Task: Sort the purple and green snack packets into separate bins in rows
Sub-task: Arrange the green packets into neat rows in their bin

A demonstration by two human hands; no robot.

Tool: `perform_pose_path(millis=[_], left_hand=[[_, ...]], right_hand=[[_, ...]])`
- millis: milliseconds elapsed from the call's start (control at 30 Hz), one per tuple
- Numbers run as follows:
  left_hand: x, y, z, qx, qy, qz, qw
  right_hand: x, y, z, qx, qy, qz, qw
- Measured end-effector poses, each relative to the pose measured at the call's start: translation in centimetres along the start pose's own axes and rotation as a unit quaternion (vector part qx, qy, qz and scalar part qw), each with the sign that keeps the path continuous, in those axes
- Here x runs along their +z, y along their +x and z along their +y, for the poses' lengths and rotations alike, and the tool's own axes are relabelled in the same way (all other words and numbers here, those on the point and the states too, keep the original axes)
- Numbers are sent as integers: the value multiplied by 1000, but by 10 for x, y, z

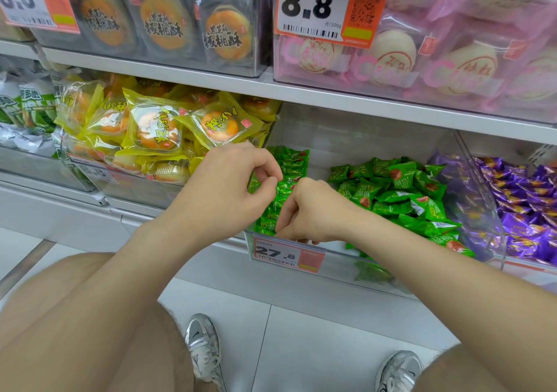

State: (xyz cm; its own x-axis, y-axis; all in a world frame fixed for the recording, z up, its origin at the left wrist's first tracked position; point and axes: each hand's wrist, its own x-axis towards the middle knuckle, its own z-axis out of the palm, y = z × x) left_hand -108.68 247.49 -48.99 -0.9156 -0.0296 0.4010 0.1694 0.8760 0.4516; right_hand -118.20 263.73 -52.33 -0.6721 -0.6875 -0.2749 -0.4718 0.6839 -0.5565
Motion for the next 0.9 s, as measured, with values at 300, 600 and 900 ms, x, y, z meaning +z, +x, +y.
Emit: perform_pose_path(millis=[300, 600, 900], left_hand=[[2, -3, -4, 32, 55, 4, 998], [32, 4, 17, 97, 47, -72, 992], [81, 52, 28, 54, 170, -319, 931]], right_hand=[[-16, -7, -5, -10, -24, 11, 1000], [-69, -3, 83, 33, -269, 119, 955], [-47, 6, 85, -3, -318, 1, 948]])
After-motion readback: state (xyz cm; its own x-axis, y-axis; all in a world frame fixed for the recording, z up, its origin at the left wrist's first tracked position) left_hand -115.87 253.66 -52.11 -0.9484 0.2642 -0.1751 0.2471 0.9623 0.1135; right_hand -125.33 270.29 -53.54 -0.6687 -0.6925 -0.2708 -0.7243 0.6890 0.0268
